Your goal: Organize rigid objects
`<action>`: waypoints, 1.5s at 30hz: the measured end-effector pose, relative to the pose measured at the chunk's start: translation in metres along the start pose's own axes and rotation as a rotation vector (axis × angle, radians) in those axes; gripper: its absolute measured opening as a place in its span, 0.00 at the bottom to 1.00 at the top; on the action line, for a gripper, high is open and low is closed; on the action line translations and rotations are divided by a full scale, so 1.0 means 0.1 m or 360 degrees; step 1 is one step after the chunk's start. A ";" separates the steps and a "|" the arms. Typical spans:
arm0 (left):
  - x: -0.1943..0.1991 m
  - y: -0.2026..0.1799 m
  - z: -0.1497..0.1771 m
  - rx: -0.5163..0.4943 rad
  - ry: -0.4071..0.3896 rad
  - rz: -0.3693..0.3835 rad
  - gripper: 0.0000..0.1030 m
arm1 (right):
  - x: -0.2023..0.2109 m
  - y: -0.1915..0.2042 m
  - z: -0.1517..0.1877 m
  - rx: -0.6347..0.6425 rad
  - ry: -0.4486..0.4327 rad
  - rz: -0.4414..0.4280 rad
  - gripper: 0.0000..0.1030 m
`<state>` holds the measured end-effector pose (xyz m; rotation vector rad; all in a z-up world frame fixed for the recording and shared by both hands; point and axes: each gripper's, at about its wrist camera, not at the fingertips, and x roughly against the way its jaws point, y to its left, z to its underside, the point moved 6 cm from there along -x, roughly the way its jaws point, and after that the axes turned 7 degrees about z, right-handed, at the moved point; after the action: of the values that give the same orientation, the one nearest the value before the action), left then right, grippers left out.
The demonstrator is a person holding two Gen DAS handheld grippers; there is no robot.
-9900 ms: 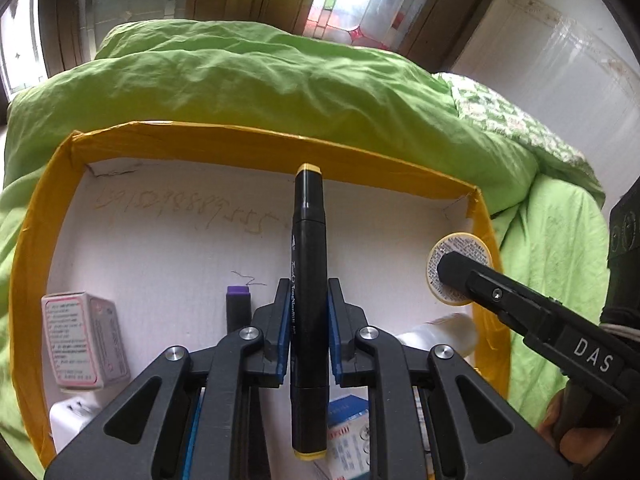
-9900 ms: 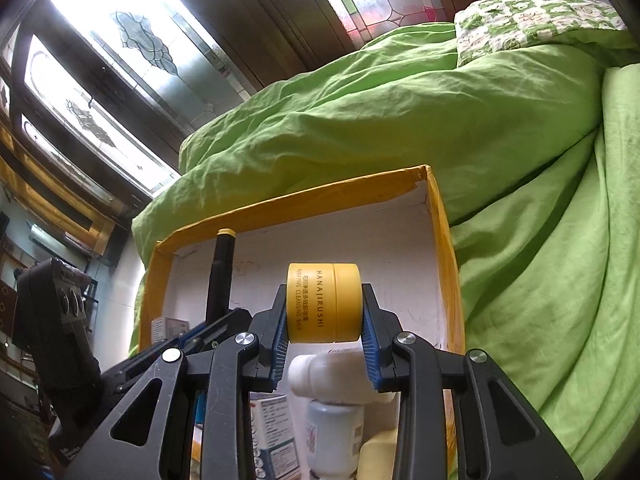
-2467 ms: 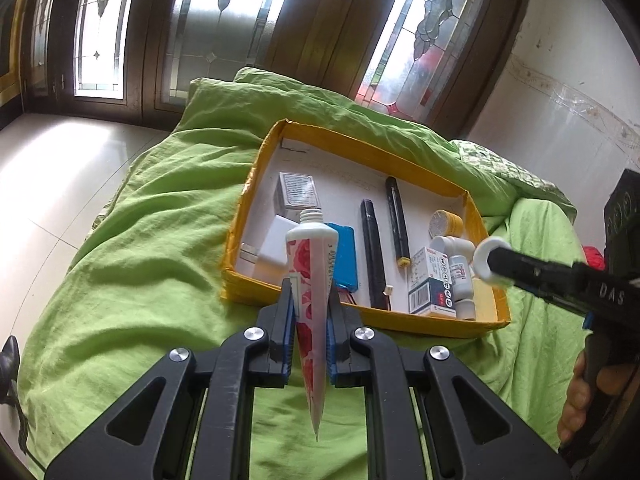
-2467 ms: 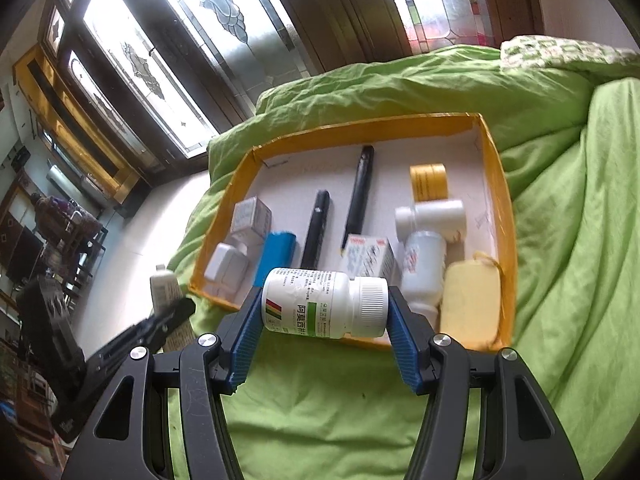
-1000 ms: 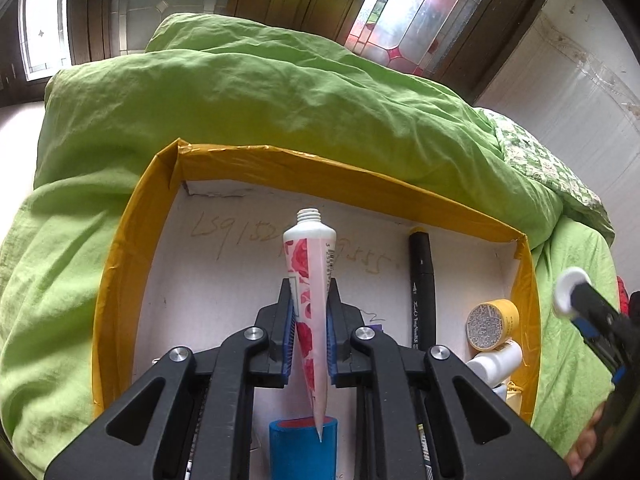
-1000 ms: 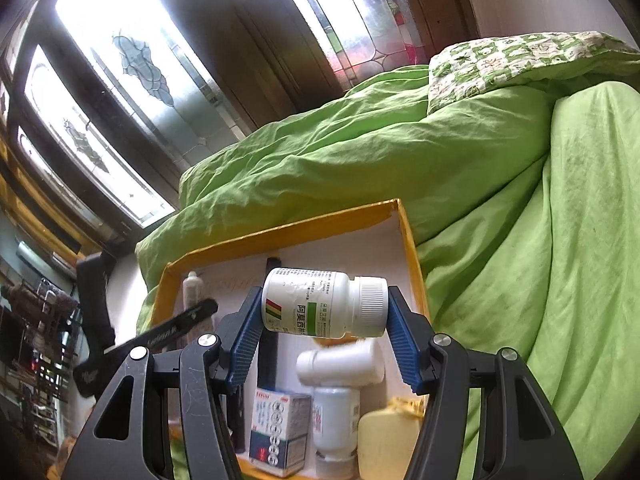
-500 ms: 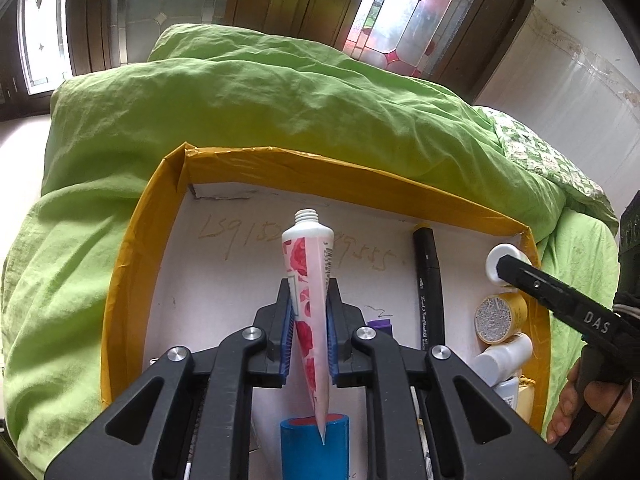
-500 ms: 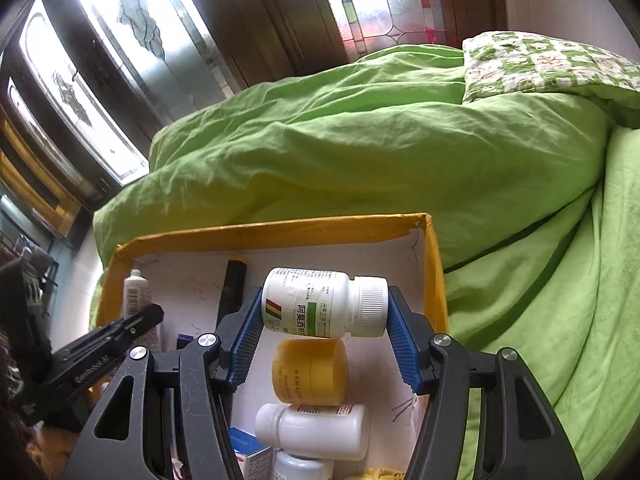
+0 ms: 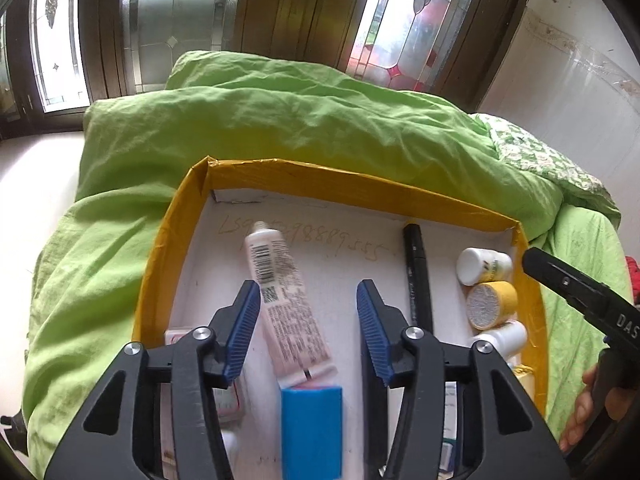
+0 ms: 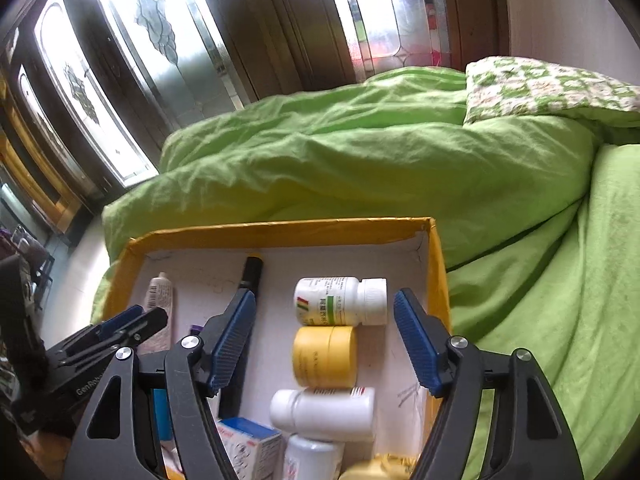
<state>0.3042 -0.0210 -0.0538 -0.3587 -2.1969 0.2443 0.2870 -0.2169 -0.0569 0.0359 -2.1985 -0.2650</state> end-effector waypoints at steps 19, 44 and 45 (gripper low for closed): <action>1.50 -0.51 1.06 -0.0185 -0.0198 -0.0402 0.80 | 1.44 -0.14 1.21 -0.0032 -0.0073 -0.0018 0.99; 2.04 -0.85 1.46 -0.0276 -0.0265 -0.0585 0.84 | 1.91 -0.09 1.78 0.0135 -0.0282 -0.0002 0.99; 2.05 -0.86 1.46 -0.0290 -0.0278 -0.0608 0.84 | 1.93 -0.09 1.77 0.0132 -0.0294 -0.0005 0.99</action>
<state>0.0542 -0.0393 0.0363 -0.0102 -2.4142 -0.1399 0.0293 -0.2174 -0.0083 0.0628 -2.3928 -0.1849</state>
